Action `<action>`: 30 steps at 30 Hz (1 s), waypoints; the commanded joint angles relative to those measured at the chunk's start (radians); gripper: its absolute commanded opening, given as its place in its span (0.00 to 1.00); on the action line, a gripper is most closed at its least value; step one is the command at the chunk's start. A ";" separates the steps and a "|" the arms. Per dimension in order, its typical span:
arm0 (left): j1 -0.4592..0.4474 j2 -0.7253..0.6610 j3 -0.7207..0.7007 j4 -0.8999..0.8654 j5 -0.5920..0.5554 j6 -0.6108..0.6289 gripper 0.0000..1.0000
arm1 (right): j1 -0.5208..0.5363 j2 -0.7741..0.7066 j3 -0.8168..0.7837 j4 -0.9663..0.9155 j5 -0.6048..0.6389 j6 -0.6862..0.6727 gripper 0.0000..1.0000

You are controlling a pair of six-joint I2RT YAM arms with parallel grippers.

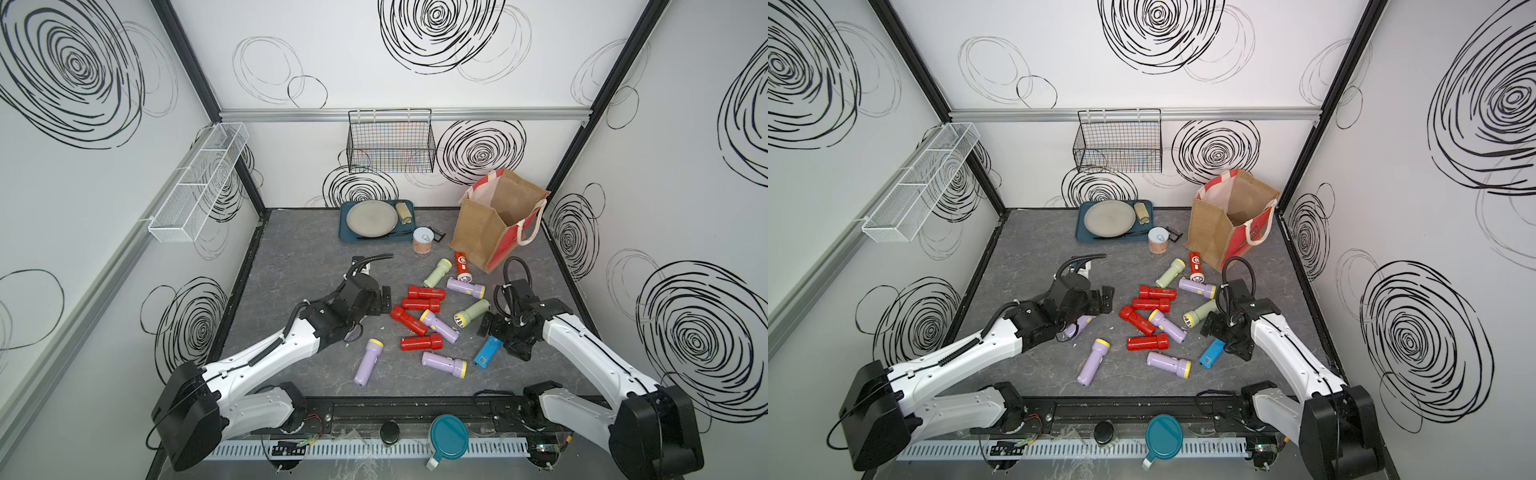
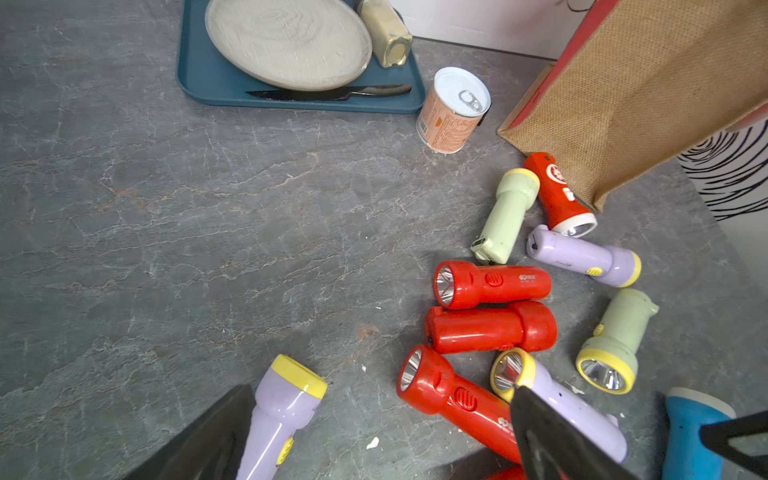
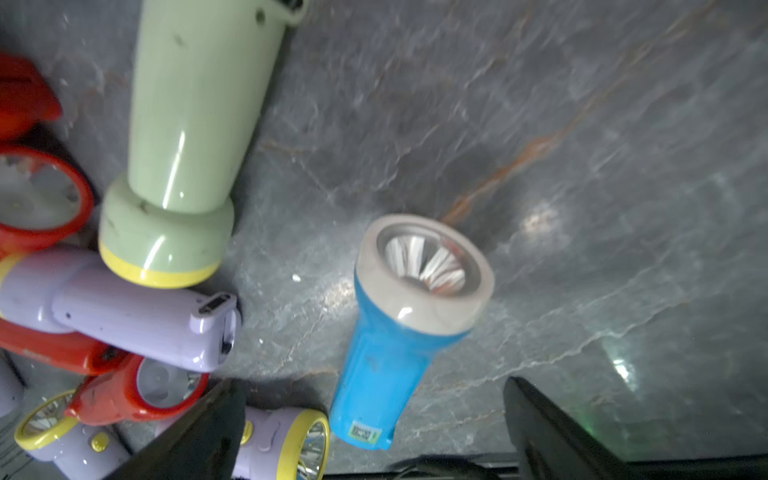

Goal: Put the flashlights into the tote bags
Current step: Pick up the flashlight from the center of the board.

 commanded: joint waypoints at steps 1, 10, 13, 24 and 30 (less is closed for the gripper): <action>-0.012 -0.020 0.003 0.007 -0.014 -0.015 0.99 | 0.060 -0.032 -0.051 -0.063 -0.014 0.079 0.98; -0.016 -0.064 -0.039 0.032 -0.009 -0.058 0.99 | 0.098 -0.030 -0.102 0.045 0.044 0.129 0.85; -0.018 -0.064 -0.048 0.031 -0.003 -0.063 0.99 | 0.098 -0.031 -0.112 0.098 0.067 0.131 0.81; -0.030 -0.058 -0.054 0.043 0.013 -0.081 0.99 | 0.101 -0.039 -0.213 0.166 0.111 0.152 0.51; -0.036 -0.058 -0.065 0.058 0.011 -0.080 0.99 | 0.108 -0.112 -0.206 0.110 0.123 0.136 0.19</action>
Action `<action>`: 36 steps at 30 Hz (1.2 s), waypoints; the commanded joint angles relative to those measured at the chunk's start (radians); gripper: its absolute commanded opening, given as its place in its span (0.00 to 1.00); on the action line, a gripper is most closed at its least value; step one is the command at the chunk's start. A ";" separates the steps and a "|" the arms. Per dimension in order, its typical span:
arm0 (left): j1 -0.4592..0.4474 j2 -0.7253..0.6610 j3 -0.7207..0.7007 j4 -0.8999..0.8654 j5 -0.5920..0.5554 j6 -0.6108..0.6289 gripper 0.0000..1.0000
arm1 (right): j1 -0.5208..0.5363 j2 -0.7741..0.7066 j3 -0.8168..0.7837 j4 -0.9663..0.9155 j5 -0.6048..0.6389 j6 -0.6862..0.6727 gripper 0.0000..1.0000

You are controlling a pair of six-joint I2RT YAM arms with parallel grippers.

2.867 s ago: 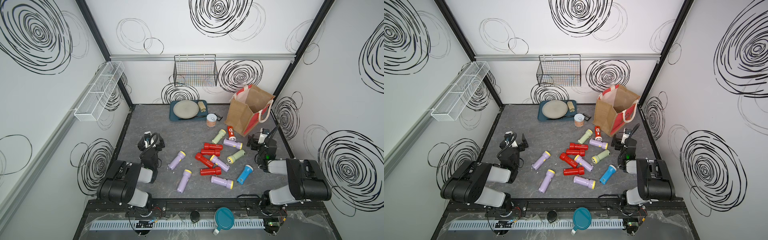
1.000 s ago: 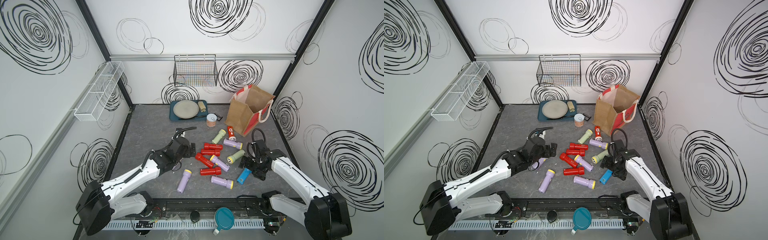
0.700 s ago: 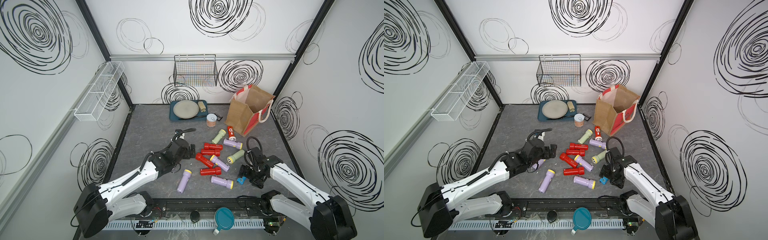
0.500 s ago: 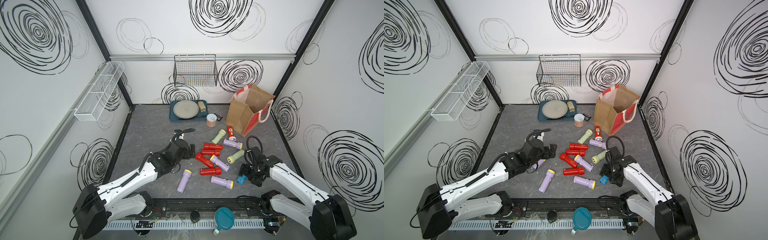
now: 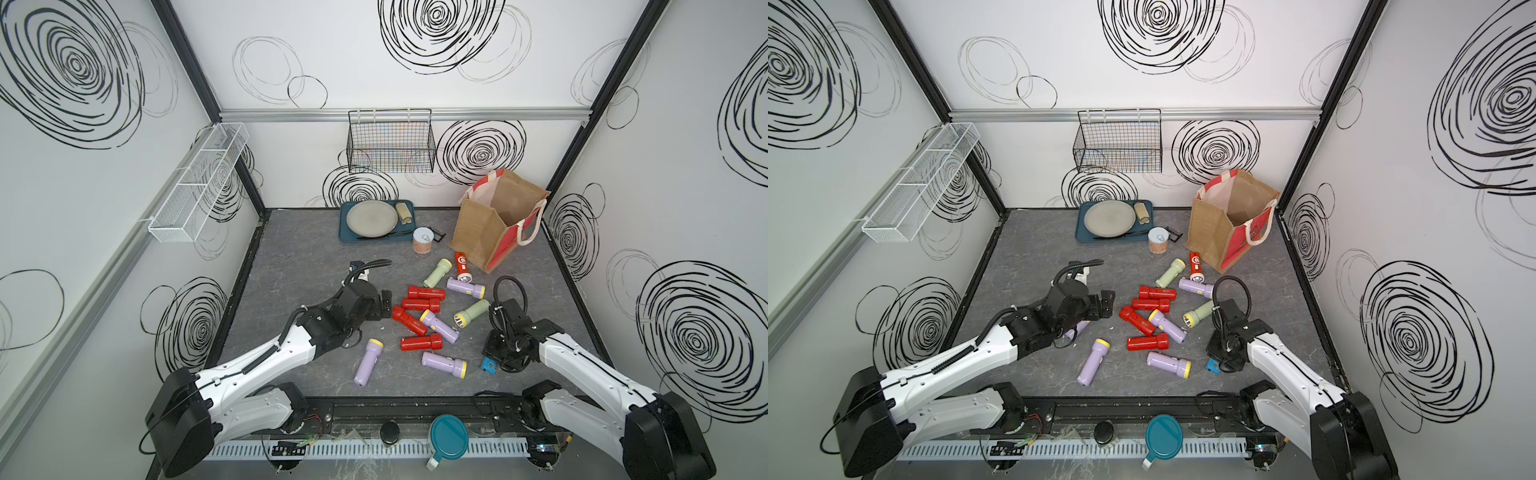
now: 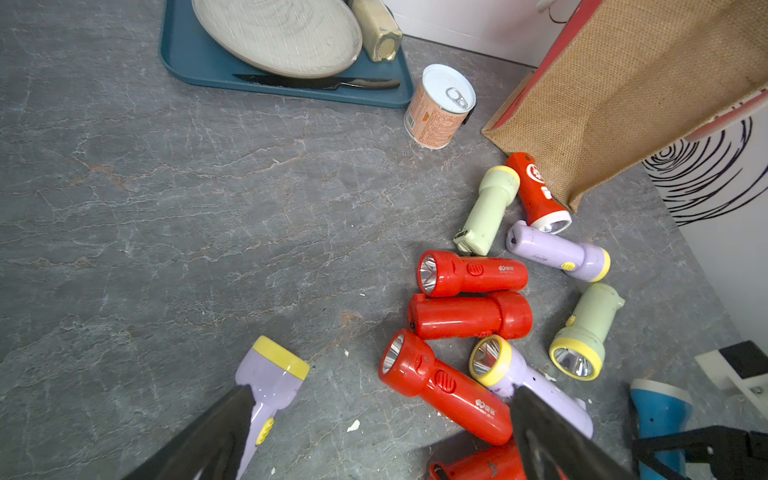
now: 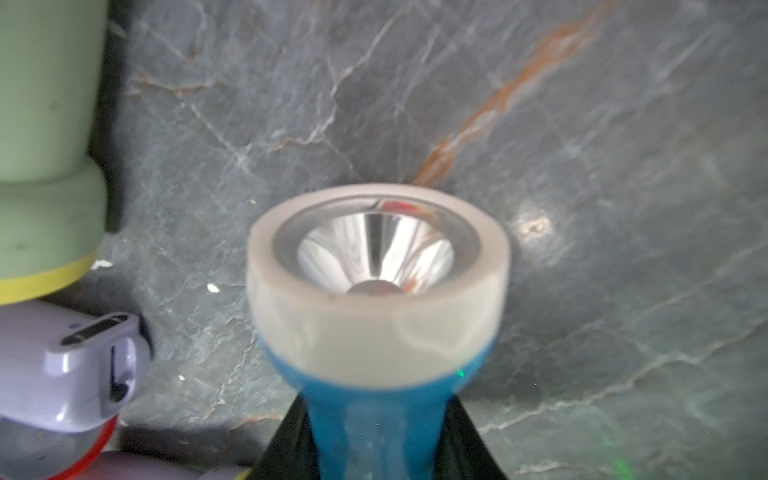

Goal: Put the flashlights into the tote bags
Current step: Pick up the flashlight from the center of the board, then place the flashlight in the canvas bag.

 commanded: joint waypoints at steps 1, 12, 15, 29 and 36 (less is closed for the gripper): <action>-0.008 -0.010 -0.016 0.041 0.002 -0.019 0.99 | 0.009 -0.051 -0.003 -0.061 0.028 0.006 0.13; -0.041 -0.008 -0.027 0.093 -0.007 -0.056 0.99 | 0.031 -0.256 0.325 -0.093 0.110 -0.146 0.00; -0.046 0.010 -0.018 0.112 0.010 -0.055 0.99 | 0.031 -0.153 0.530 -0.106 0.128 -0.261 0.00; -0.057 0.115 0.101 0.101 0.051 0.015 0.99 | -0.186 0.359 1.128 -0.051 0.121 -0.371 0.00; -0.064 0.092 0.130 0.064 0.020 0.016 0.99 | -0.300 0.509 1.245 0.041 0.129 -0.391 0.00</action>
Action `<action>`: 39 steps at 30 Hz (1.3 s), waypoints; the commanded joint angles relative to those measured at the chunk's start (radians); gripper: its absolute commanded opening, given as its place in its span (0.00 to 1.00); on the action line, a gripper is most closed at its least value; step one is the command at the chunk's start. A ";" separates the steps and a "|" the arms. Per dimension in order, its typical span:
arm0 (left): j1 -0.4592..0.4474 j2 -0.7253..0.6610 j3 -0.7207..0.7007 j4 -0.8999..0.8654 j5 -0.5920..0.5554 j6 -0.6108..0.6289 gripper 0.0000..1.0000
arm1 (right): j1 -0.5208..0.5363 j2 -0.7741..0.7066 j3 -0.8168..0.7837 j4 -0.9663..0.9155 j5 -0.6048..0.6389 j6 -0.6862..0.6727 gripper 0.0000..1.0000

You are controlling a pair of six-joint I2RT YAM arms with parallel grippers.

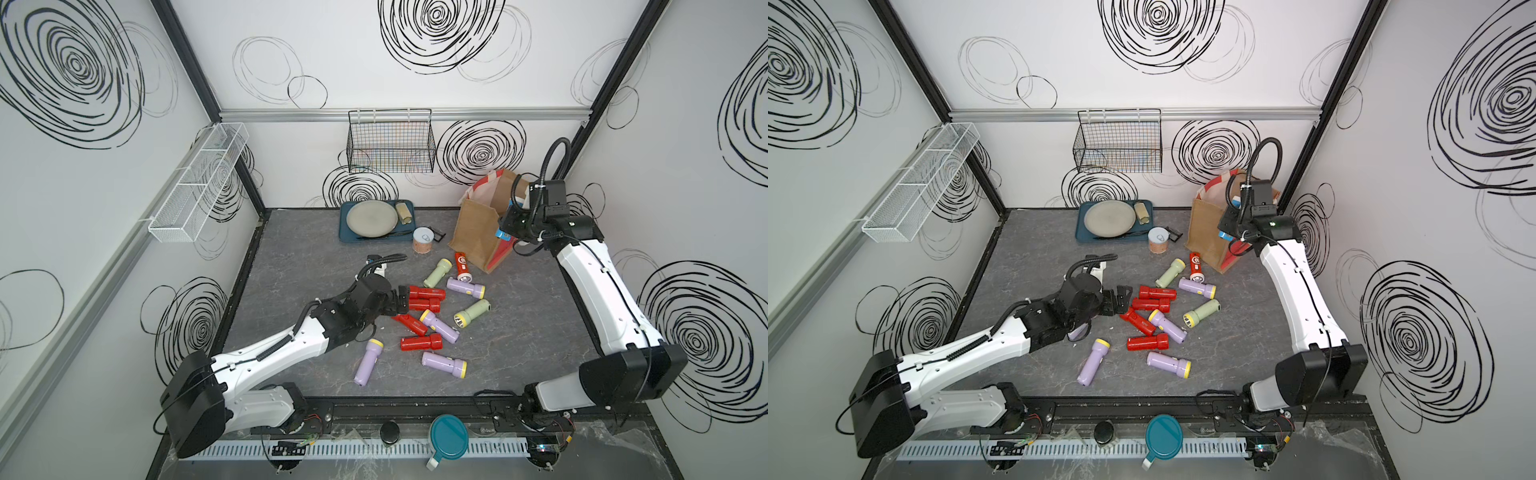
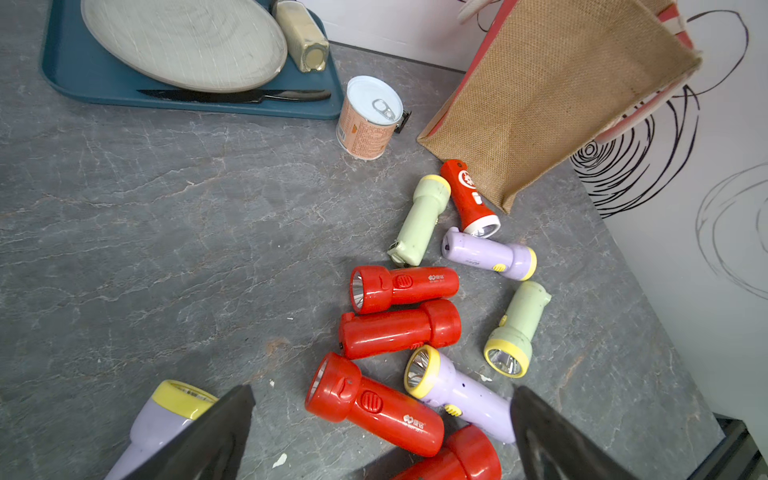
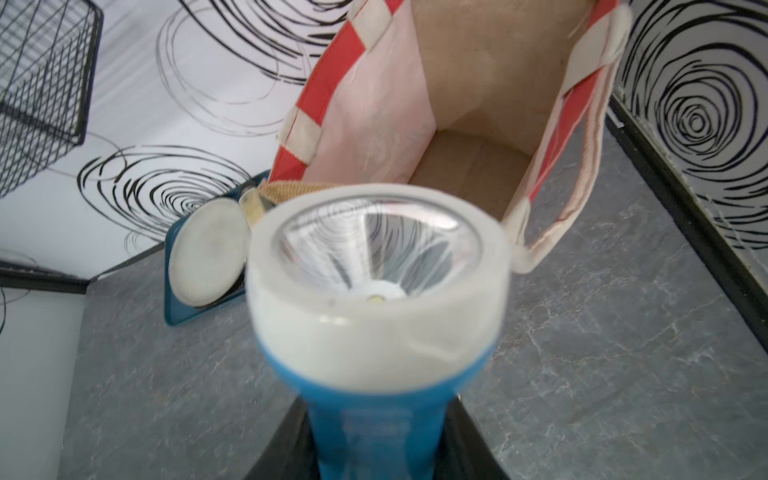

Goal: Put the flashlights into the tote bags
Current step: Place the flashlight in the canvas bag.

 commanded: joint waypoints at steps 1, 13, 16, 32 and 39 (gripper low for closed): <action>-0.005 -0.019 0.029 -0.016 -0.026 0.011 0.99 | -0.042 0.029 0.062 0.099 0.014 -0.018 0.00; -0.007 -0.006 0.047 -0.012 -0.032 0.016 0.99 | -0.116 0.243 0.200 0.171 0.068 -0.028 0.00; -0.007 -0.001 0.056 -0.011 -0.031 0.017 0.99 | -0.129 0.298 0.222 0.184 0.091 -0.025 0.00; -0.002 0.028 0.072 -0.010 -0.025 0.046 0.99 | -0.121 0.553 0.310 0.158 0.120 -0.061 0.00; 0.001 0.003 0.033 -0.003 -0.033 0.042 0.99 | -0.117 0.547 0.286 0.172 0.156 -0.072 0.22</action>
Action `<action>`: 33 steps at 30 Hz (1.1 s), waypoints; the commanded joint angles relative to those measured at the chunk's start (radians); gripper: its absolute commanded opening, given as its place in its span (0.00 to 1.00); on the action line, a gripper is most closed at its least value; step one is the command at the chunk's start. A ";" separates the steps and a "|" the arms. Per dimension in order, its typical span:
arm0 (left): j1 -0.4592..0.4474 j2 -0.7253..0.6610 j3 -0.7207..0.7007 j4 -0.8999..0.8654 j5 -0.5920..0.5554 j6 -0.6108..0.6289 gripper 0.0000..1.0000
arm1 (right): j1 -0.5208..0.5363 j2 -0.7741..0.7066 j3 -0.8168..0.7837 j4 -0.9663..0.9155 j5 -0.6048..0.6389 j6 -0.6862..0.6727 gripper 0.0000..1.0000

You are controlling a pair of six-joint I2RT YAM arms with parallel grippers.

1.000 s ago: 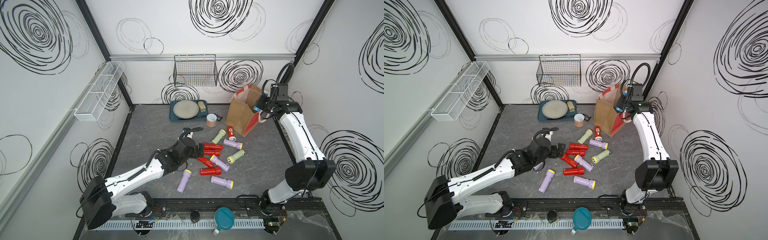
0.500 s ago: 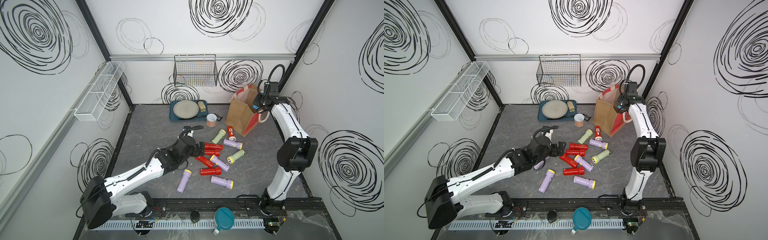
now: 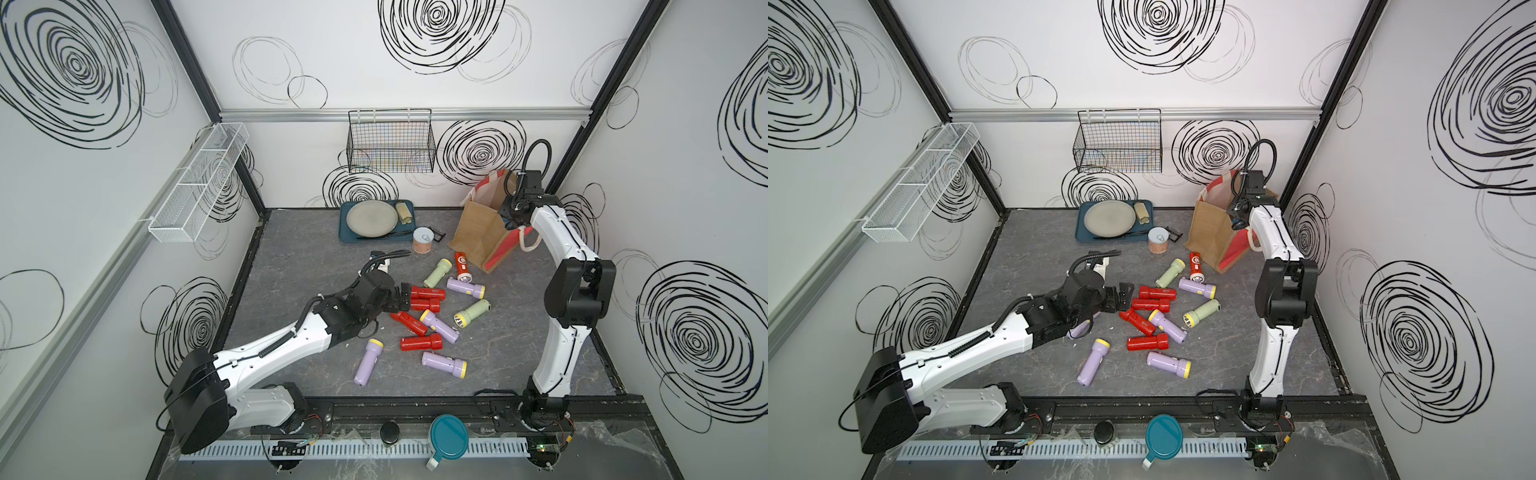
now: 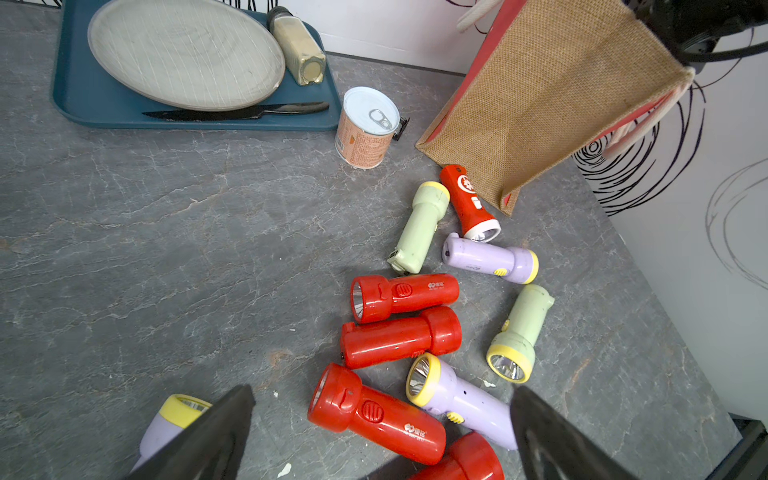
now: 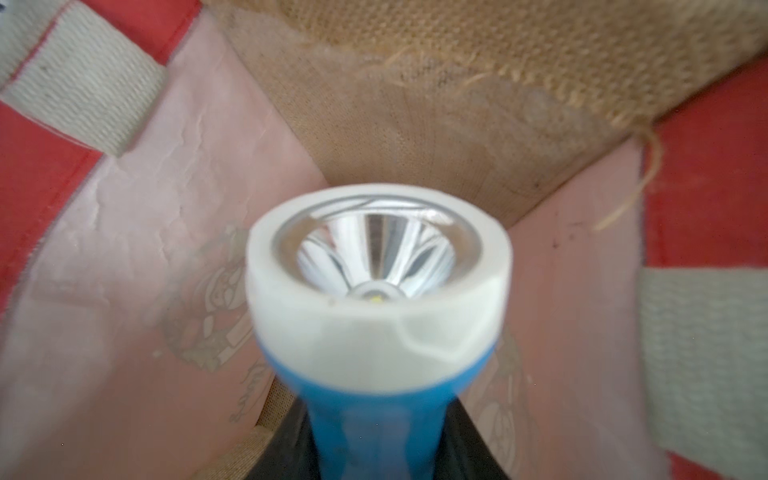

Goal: Put the flashlights into the tote bags
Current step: Place the flashlight in the canvas bag.

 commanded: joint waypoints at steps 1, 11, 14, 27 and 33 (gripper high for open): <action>0.005 -0.024 -0.016 0.023 -0.020 0.008 0.99 | 0.008 -0.016 0.002 0.016 0.036 -0.013 0.27; 0.008 -0.032 -0.022 0.031 -0.024 0.005 0.99 | 0.031 -0.056 0.031 0.016 0.048 -0.026 0.63; 0.008 -0.035 -0.027 0.034 -0.024 0.002 0.99 | 0.038 -0.074 0.056 0.003 0.051 -0.030 0.69; 0.005 -0.011 0.001 0.000 -0.040 -0.022 0.99 | 0.126 -0.190 0.136 -0.121 0.019 -0.080 0.77; 0.007 -0.003 0.014 -0.072 -0.055 -0.054 0.99 | 0.235 -0.264 0.130 -0.216 0.003 -0.119 0.82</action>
